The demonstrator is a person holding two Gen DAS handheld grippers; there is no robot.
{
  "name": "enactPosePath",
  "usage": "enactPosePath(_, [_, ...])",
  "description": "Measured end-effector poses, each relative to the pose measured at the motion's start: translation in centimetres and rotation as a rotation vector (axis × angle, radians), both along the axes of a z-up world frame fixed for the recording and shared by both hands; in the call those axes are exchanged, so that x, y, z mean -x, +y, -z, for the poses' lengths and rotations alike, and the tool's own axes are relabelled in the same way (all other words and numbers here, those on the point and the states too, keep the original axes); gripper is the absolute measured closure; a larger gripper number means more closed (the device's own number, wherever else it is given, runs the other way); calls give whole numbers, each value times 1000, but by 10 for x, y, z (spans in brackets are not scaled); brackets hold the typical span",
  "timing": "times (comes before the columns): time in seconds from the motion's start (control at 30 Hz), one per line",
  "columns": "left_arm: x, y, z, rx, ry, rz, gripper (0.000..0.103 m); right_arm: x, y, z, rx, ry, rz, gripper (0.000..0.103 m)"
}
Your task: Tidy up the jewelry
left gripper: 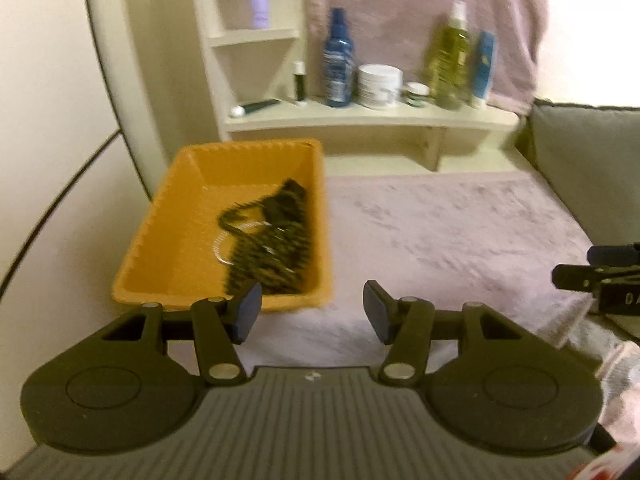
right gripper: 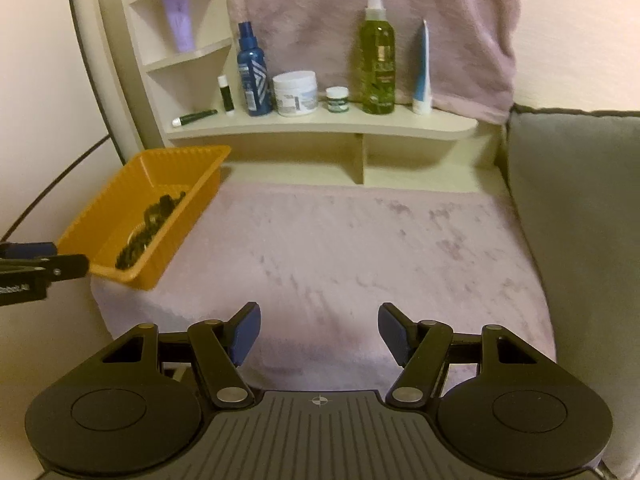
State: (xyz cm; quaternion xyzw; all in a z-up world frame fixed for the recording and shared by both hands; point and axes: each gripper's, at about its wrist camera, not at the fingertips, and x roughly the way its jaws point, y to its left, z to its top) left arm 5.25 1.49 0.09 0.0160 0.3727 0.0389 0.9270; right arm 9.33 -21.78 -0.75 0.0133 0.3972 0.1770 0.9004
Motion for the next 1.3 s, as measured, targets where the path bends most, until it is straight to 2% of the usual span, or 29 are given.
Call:
enactPosePath(0.33, [16, -43, 11, 46, 53, 46, 49, 30, -12, 2, -51, 50, 39, 38])
enactPosePath(0.53, [23, -58, 15, 57, 72, 83, 49, 33, -11, 5, -57, 68, 37, 38])
enactPosePath(1.3, [31, -56, 8, 71, 37, 81, 49, 39, -3, 3, -52, 66, 25, 38])
